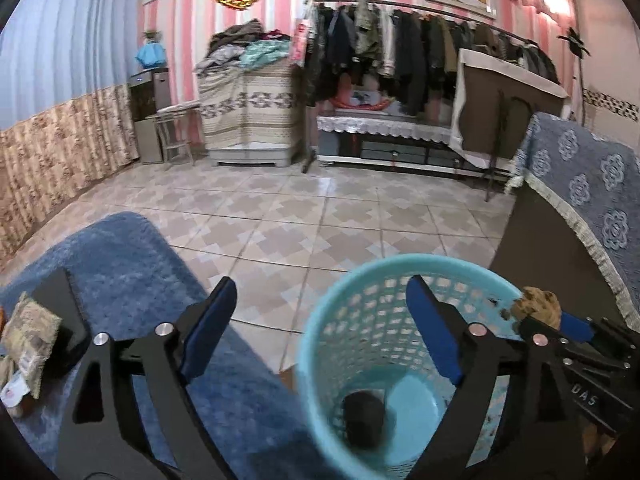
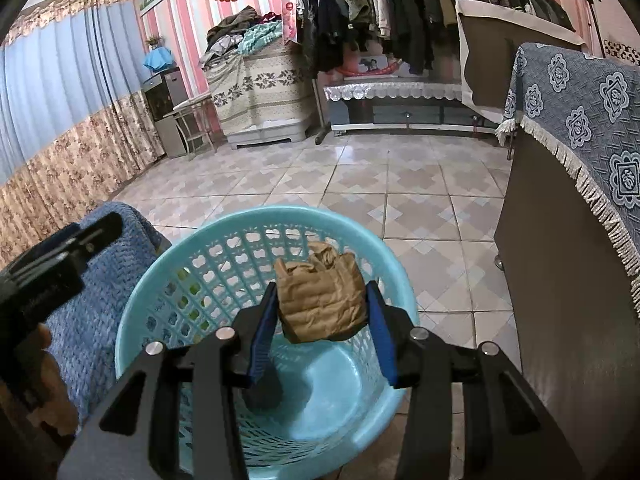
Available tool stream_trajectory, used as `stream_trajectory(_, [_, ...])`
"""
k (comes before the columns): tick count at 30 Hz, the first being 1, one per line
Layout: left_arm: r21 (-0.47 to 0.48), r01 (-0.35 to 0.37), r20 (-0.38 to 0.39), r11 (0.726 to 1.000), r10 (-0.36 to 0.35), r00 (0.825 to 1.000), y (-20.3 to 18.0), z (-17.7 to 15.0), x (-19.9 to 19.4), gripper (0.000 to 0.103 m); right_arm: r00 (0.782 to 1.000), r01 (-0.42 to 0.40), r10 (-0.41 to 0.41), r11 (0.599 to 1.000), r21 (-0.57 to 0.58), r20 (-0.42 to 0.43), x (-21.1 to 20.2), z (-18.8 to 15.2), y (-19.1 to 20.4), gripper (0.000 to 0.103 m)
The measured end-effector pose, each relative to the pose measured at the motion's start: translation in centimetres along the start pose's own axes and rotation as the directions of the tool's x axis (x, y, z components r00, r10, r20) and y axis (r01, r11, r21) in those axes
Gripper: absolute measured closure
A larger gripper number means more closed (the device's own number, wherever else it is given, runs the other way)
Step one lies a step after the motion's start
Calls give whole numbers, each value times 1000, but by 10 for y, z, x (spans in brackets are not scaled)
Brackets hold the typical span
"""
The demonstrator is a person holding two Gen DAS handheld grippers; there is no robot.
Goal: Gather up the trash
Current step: 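Carry the pouch in the right tool and the can in the left tool over the blue basket, then open both tools to drop the pouch and the can into the basket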
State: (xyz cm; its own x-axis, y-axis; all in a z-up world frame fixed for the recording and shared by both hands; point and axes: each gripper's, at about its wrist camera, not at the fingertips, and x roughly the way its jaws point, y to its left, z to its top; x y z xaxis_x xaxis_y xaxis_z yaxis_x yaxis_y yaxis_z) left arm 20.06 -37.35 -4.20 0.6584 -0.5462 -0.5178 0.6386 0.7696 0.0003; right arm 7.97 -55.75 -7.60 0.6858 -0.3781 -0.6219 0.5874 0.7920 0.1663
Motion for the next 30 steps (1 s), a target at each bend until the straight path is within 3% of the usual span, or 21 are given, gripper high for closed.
stream_trajectory(7, [-8,-124,47,992,124,991,32,0,-27,7,1000,-9,9,1000,-11,-4,2,-1,12,59])
stream_trajectory(16, [-74,-186,25,980,188,982,74,-9,-50,5,1000,-22,22,999,-37,7,4,-4,35,58])
stream_trajectory(18, [-82,-202,12,976,204,979,81,-13,-53,5,999,-27,28,999,-41,19,2,-4,38,49])
stream_trajectory(20, [-93,-212,0,973,213,977,88,-16,-55,5,999,-25,27,998,-49,38,-2,-4,40,32])
stream_trajectory(22, [-107,-221,-2,970,222,975,96,-18,-59,5,998,-12,15,998,-56,55,-5,-3,42,31])
stream_trajectory(25, [-114,-238,-2,965,239,971,103,-18,-63,5,998,-3,6,999,-45,64,-8,-3,41,17])
stream_trajectory(30, [-130,-258,-5,957,259,966,116,-28,-74,5,997,25,-20,997,-68,79,-11,-3,46,10])
